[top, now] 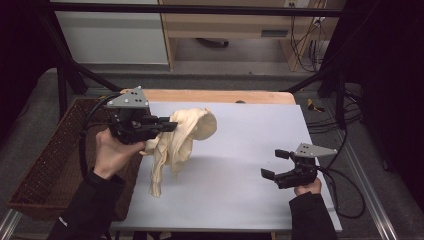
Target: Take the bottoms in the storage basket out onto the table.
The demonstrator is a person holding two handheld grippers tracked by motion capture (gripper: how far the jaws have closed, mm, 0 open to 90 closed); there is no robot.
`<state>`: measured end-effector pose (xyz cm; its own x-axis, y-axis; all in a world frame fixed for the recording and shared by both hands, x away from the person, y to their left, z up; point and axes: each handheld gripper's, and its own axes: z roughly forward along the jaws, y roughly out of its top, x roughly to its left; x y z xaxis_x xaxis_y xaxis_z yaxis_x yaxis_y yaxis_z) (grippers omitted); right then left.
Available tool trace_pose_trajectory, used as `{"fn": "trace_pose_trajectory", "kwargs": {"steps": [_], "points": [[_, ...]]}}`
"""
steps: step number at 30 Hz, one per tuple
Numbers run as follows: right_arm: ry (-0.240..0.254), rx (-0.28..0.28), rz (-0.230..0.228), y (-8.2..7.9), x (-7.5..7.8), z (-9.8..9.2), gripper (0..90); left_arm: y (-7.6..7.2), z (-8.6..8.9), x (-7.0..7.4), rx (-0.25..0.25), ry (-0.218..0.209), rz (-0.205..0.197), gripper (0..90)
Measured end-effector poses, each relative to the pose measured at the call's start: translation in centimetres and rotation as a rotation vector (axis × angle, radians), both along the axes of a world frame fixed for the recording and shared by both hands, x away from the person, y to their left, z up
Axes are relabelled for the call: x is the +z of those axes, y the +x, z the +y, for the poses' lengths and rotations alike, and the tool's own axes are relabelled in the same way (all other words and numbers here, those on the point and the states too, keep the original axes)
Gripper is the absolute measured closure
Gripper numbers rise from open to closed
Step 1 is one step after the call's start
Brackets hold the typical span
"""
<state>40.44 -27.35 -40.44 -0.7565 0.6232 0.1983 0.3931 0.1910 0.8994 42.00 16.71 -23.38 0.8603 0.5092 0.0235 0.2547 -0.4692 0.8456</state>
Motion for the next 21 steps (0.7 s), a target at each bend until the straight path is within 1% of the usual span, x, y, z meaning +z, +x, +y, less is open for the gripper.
{"fn": "trace_pose_trajectory", "kwargs": {"steps": [5,12,17,21], "points": [[-0.001,0.000,0.003,0.0,0.0,0.0,3.5,0.4,-0.7,-0.8,-0.007,0.010,0.017,81.8],[-0.001,0.000,0.006,0.0,0.0,0.1,3.5,0.8,-1.4,-1.7,-0.013,0.025,0.030,81.8],[-0.001,0.000,0.005,0.0,-0.1,0.1,3.5,1.1,-2.0,-2.7,-0.017,0.042,0.043,81.7],[-0.001,-0.001,0.002,0.0,0.0,0.0,3.5,1.3,-2.5,-3.4,-0.025,0.047,0.055,81.7]]}}
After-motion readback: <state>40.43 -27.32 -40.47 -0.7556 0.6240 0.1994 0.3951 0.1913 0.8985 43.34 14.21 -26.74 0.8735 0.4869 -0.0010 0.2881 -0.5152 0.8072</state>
